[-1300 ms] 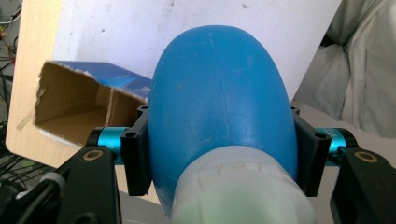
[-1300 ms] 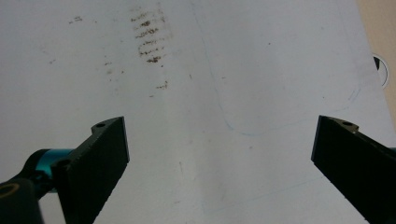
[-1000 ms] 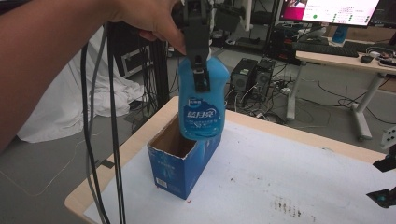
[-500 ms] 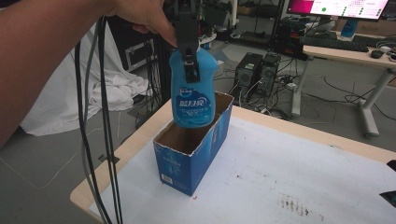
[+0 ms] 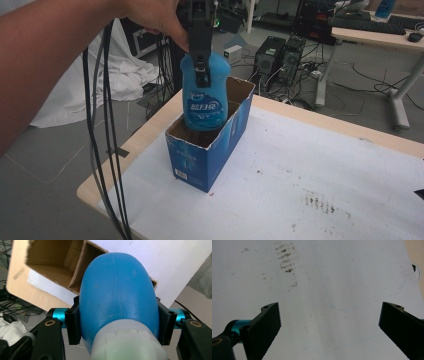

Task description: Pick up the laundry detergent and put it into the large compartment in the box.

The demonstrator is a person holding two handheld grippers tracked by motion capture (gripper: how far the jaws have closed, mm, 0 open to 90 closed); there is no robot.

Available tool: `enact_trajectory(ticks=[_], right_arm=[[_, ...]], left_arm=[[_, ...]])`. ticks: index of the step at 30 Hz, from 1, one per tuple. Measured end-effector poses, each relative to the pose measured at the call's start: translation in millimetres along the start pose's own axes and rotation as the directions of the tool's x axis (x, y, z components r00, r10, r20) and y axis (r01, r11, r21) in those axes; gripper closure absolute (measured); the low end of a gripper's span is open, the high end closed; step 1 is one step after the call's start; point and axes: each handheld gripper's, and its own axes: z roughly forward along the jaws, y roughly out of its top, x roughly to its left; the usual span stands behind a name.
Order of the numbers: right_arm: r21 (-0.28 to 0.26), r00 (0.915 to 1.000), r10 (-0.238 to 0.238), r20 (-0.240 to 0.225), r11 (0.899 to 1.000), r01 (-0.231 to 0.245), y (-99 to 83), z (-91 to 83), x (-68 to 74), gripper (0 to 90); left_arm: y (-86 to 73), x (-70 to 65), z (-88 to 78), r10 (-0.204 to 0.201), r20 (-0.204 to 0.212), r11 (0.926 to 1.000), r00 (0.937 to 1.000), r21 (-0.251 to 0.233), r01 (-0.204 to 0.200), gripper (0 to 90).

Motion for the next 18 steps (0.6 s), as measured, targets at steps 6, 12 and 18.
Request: enact_trajectory(ticks=[6,12,18], right_arm=[[0.008,1.0000,0.002,-0.004,1.000,-0.002,1.1,3.9,-0.8,3.1],[0.016,0.9999,0.003,-0.011,1.000,-0.003,0.2,8.4,-1.6,3.1],[0.022,0.9999,0.012,-0.010,1.000,-0.012,-0.2,11.5,-3.4,3.2]], left_arm=[[-0.5,2.9,39.9,0.014,0.014,0.9998,0.9998,0.013,-0.014,37.2],[-2.7,4.8,70.3,0.008,0.017,0.9999,0.9998,0.014,-0.008,37.2],[-1.7,6.9,97.2,0.008,0.029,0.9997,0.9995,0.021,-0.009,37.2]])
